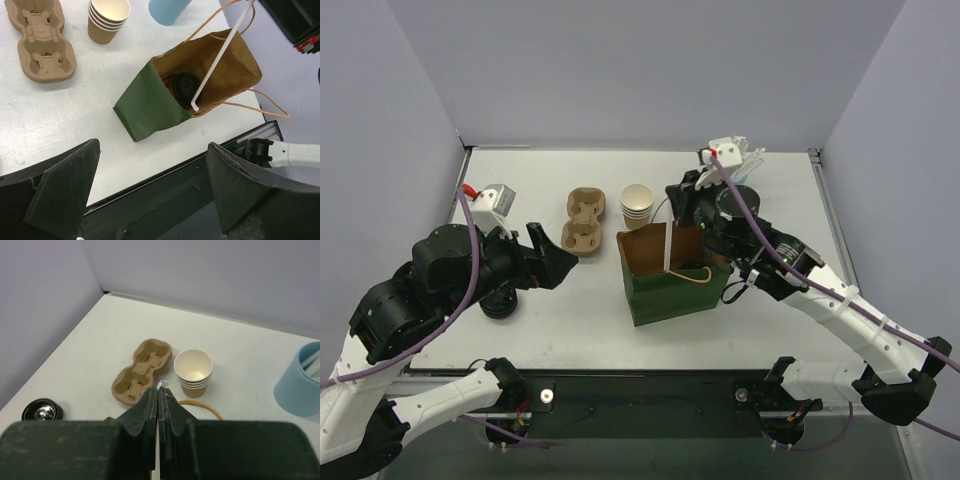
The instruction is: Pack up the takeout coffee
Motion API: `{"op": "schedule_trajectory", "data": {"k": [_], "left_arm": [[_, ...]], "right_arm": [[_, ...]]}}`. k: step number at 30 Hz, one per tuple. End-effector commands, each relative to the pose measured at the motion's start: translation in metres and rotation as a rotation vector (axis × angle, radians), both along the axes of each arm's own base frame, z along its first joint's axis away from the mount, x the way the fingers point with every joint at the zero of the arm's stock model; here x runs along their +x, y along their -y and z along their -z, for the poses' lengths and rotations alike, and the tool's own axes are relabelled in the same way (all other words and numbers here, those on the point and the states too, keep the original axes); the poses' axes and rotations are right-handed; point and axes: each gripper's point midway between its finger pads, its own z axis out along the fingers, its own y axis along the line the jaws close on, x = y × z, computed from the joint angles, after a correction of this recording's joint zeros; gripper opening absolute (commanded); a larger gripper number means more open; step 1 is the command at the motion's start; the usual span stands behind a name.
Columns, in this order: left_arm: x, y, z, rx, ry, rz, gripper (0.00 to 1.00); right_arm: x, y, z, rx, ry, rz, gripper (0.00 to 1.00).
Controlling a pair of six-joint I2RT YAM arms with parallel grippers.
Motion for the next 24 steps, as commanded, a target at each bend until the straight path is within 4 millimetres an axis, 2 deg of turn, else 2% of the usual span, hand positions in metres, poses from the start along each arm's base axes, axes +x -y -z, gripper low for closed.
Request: {"op": "schedule_trajectory", "data": {"k": [1, 5, 8, 9, 10, 11, 13, 14, 15, 16, 17, 18, 19, 20, 21, 23, 24], "left_arm": [[0.004, -0.001, -0.004, -0.031, 0.027, -0.023, 0.97], [0.005, 0.0, -0.001, -0.027, 0.036, -0.019, 0.97], [0.006, 0.001, -0.003, -0.037, 0.041, -0.016, 0.97], [0.006, 0.002, -0.003, -0.037, 0.043, -0.014, 0.97], [0.006, 0.003, -0.005, -0.042, 0.045, -0.01, 0.97], [0.006, 0.003, -0.006, -0.041, 0.049, -0.006, 0.97], [0.006, 0.003, -0.009, -0.045, 0.057, -0.002, 0.97], [0.005, 0.005, -0.01, -0.044, 0.062, 0.009, 0.97], [0.005, 0.006, -0.011, -0.049, 0.066, 0.014, 0.97], [0.006, 0.008, -0.014, -0.057, 0.076, 0.019, 0.97], [0.005, 0.01, -0.015, -0.061, 0.084, 0.037, 0.97], [0.006, 0.012, -0.017, -0.065, 0.09, 0.042, 0.97], [0.006, 0.014, -0.022, -0.08, 0.107, 0.049, 0.97], [0.006, 0.015, -0.025, -0.087, 0.12, 0.053, 0.97], [0.005, 0.017, -0.026, -0.092, 0.126, 0.069, 0.97], [0.006, 0.02, -0.032, -0.111, 0.153, 0.077, 0.97], [0.007, 0.021, -0.03, -0.112, 0.155, 0.079, 0.97]], "right_arm": [[-0.014, -0.048, -0.009, -0.023, 0.087, -0.179, 0.0], [-0.02, -0.072, 0.016, -0.04, 0.04, -0.242, 0.02], [-0.027, -0.082, 0.026, -0.068, 0.013, -0.283, 0.2], [-0.027, -0.083, 0.025, -0.065, 0.001, -0.282, 0.31], [-0.026, -0.075, 0.031, -0.092, -0.033, -0.251, 0.36], [-0.026, -0.071, 0.016, -0.073, -0.027, -0.232, 0.44], [-0.027, -0.054, 0.014, -0.095, -0.06, -0.175, 0.52], [-0.027, -0.046, -0.004, -0.076, -0.051, -0.146, 0.6], [-0.029, -0.038, -0.009, -0.076, -0.061, -0.126, 0.63], [-0.035, -0.027, -0.004, -0.101, -0.11, -0.099, 0.67], [-0.035, -0.014, -0.009, -0.1, -0.12, -0.044, 0.73], [-0.043, 0.003, -0.016, -0.1, -0.136, -0.016, 0.77], [-0.046, 0.014, -0.018, -0.077, -0.152, 0.018, 0.94], [-0.049, 0.026, -0.02, -0.066, -0.157, 0.056, 1.0], [-0.059, 0.044, -0.023, -0.056, -0.163, 0.068, 1.0], [-0.072, 0.056, -0.026, -0.01, -0.175, 0.066, 1.0], [-0.083, 0.069, -0.032, 0.031, -0.171, 0.055, 1.0]]}}
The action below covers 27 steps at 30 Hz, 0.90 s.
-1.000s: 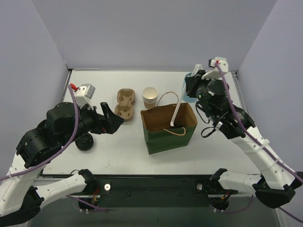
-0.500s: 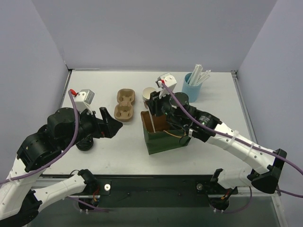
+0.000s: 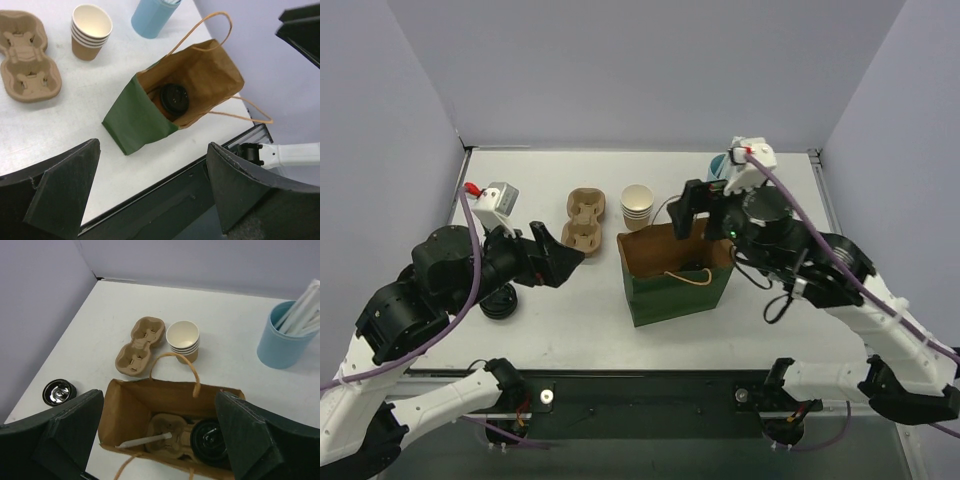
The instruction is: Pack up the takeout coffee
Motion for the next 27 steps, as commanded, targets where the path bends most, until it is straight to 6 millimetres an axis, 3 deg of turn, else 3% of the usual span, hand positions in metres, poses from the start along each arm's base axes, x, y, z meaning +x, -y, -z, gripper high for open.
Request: {"op": "schedule_trajectory", "data": {"k": [1, 3, 12, 27], "left_arm": [[0.003, 0.009, -0.029, -0.09, 0.122, 0.038, 0.97], [0.003, 0.01, -0.032, -0.113, 0.143, 0.044, 0.97], [0.002, 0.009, -0.028, -0.148, 0.193, 0.047, 0.97], [0.001, 0.01, -0.031, -0.194, 0.208, 0.047, 0.97]], "right_arm": [[-0.035, 0.062, 0.0, 0.082, -0.055, 0.099, 1.0], [-0.048, 0.079, -0.004, 0.19, -0.069, 0.126, 1.0], [-0.065, 0.113, 0.042, 0.245, -0.176, 0.25, 1.0], [-0.061, 0.113, 0.061, 0.2, -0.212, 0.295, 1.0]]}}
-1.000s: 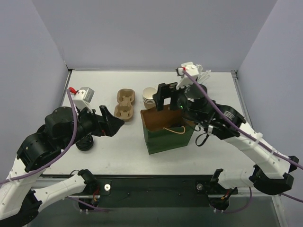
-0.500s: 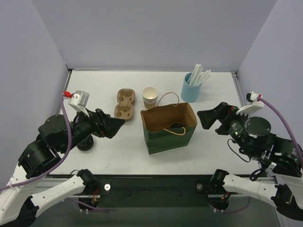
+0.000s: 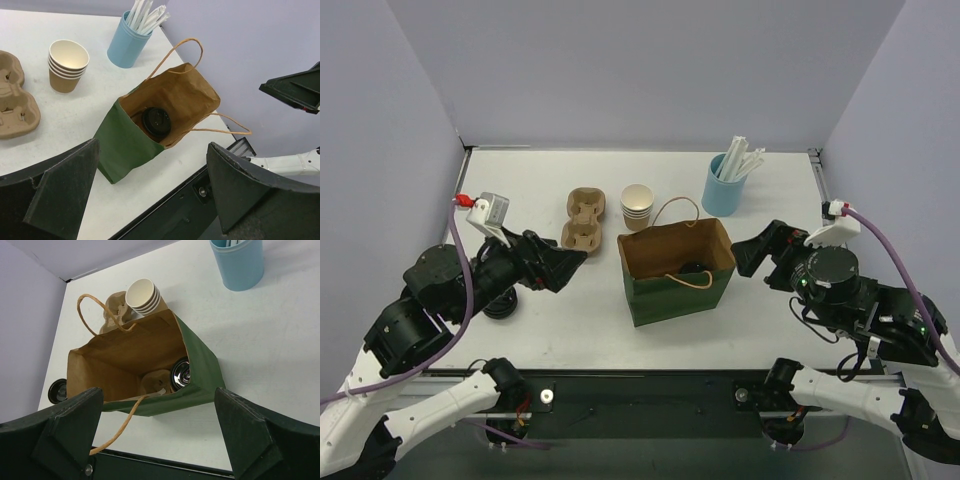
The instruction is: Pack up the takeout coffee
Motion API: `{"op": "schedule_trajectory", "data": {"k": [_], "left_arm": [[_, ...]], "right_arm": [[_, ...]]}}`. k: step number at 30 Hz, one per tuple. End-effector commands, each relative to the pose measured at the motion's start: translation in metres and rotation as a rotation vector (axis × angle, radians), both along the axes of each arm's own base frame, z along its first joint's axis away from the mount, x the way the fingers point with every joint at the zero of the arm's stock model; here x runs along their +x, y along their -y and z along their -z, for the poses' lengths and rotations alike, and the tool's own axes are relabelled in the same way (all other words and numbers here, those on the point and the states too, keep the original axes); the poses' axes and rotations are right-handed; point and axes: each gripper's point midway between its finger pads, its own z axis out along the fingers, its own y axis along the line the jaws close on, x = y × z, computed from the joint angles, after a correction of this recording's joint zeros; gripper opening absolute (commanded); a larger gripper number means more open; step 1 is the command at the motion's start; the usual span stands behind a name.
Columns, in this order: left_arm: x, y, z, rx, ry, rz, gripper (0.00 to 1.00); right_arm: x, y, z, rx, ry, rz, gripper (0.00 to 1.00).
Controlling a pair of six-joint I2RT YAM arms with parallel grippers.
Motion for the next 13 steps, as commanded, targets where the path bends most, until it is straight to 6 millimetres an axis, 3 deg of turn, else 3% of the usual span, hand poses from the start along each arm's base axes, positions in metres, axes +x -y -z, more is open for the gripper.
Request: {"op": "schedule_trajectory", "data": {"k": [1, 13], "left_arm": [[-0.0001, -0.0004, -0.0224, -0.07, 0.063, 0.0, 0.97], [0.0011, 0.0016, -0.0235, -0.067, 0.071, 0.006, 0.97]], "right_arm": [[0.0049, 0.0017, 0.0033, -0.02, -0.004, 0.036, 1.0], [0.0051, 0.0024, -0.0009, -0.026, 0.005, 0.032, 1.0]]}}
